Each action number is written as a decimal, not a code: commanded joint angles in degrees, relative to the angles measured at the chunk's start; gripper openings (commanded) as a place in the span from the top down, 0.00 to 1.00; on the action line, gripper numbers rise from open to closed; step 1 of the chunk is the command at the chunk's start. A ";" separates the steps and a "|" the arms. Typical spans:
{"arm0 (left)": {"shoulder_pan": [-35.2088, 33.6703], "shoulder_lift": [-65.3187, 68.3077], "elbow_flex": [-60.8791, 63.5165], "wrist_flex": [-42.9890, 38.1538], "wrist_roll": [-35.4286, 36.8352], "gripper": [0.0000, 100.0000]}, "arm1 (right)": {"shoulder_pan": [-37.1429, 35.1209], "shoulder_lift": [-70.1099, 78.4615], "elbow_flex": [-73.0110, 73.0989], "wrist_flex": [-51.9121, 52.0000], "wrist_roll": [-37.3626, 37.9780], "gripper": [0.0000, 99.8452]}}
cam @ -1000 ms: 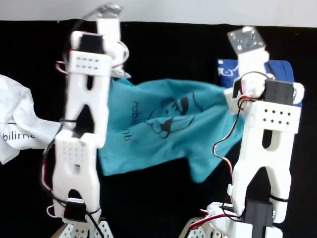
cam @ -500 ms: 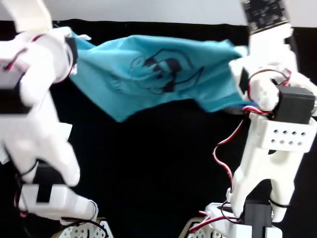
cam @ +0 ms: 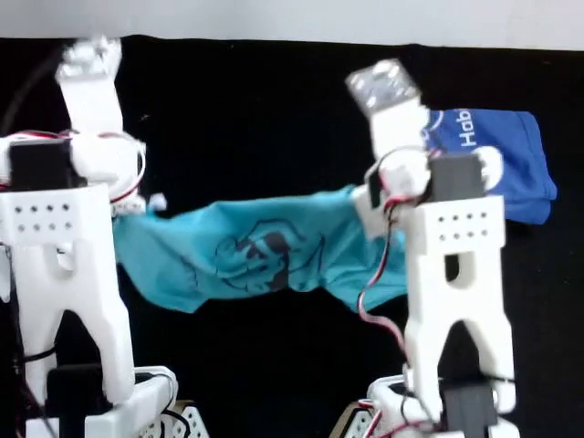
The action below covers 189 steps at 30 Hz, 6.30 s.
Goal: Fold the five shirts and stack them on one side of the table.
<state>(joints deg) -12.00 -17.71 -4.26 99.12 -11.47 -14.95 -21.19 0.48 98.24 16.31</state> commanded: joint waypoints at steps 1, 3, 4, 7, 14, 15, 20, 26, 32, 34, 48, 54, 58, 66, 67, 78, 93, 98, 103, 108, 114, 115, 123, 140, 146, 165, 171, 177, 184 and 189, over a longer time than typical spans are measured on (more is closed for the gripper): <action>-2.24 -2.07 10.24 -2.81 -2.02 0.99 | -3.30 -10.77 19.12 -4.35 0.00 0.99; -3.30 -2.07 13.14 -3.69 -2.02 0.99 | -3.82 -16.40 30.64 -6.73 2.55 0.99; -3.82 -2.07 13.93 -4.22 -2.02 0.99 | -3.74 -18.86 35.56 -7.69 4.40 0.99; -5.14 -2.07 14.90 -6.15 -2.81 0.99 | -3.12 -24.40 41.63 -6.29 11.08 0.99; -5.14 -1.54 14.99 -7.65 -3.60 0.99 | -2.51 -28.53 31.87 2.86 15.91 0.69; -5.14 -1.54 15.08 -7.65 -3.60 0.99 | -2.24 -28.88 30.02 2.77 15.82 0.69; -6.55 -1.63 15.25 -7.30 -3.60 0.99 | -1.89 -27.56 20.09 1.89 15.30 0.72; -8.31 -1.80 15.25 -7.30 -3.60 0.99 | -2.15 -20.18 16.40 -9.10 1.05 0.72; -8.31 -1.98 15.25 -7.21 -3.52 0.99 | -6.02 0.13 23.78 -17.80 -4.57 0.71; -8.31 -1.98 15.25 -7.21 -3.52 0.99 | -7.78 7.34 24.04 -17.71 -4.22 0.71; -8.31 -1.98 15.25 -7.21 -3.52 0.99 | -12.88 14.64 22.55 -16.31 -0.35 0.99; -8.13 -1.54 14.73 -7.56 -3.43 0.99 | -5.23 -0.57 10.95 -9.63 3.43 0.99; -7.87 -1.54 12.62 -7.30 -3.16 0.99 | 3.12 -2.42 1.71 -9.27 11.69 0.99; -8.22 -1.98 0.57 1.41 -3.16 0.99 | 5.14 -1.71 -11.38 -7.87 9.32 0.99; -8.31 -2.07 0.57 1.67 -3.16 0.99 | 3.74 -2.07 -11.30 -5.67 9.23 0.99; -8.92 -1.63 13.41 1.85 -4.13 0.99 | -18.07 -7.78 19.47 0.84 9.05 0.96; -8.92 -1.54 19.47 -1.32 -12.48 0.99 | -8.22 -23.08 14.46 2.86 5.54 0.71; -8.92 -1.54 19.65 -3.34 -12.48 0.99 | -3.12 -16.40 19.47 -6.02 -1.23 0.71; -8.92 -1.54 19.65 -4.92 -12.48 0.99 | -3.82 -1.45 23.08 -12.35 -5.45 0.71; -8.92 -1.54 19.65 -5.98 -12.31 0.99 | -6.46 12.70 13.76 -12.79 -8.44 0.71; -8.84 -1.54 19.65 -5.54 -12.31 0.99 | -9.71 25.54 8.31 -12.79 -9.41 0.71; -8.84 -1.54 19.65 -5.54 -12.40 0.99 | -10.68 27.12 8.22 -12.79 -9.14 0.71; -8.84 -1.54 19.65 -5.98 -12.40 0.99 | -16.04 30.11 8.22 -13.23 -3.96 0.84; -8.57 -1.54 18.86 -6.15 -12.31 0.99 | 2.59 30.29 -24.31 -4.26 -1.41 0.99; -8.57 -1.45 12.53 -9.67 -11.87 0.99 | 5.93 29.85 -38.90 -1.98 -0.44 0.99; -8.66 -1.45 26.77 -18.81 -8.88 0.99 | -9.54 25.36 -10.68 -0.22 -3.60 0.99; -9.36 -1.71 32.66 -18.64 -13.45 0.99 | -10.51 9.01 14.64 -8.75 -3.96 0.99; -12.09 -1.63 32.92 -18.81 -15.38 0.99 | -9.89 -8.31 21.85 -2.86 -2.81 0.76; -12.00 -1.54 32.92 -19.08 -15.38 0.99 | -7.52 -17.19 18.15 -4.70 -2.90 0.68; -12.00 -1.54 32.92 -19.08 -15.38 0.99 | -1.63 -12.18 28.09 -23.87 -2.99 0.74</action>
<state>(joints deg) -23.60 -17.80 28.79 80.75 -26.33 -20.66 -35.96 25.10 85.85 13.14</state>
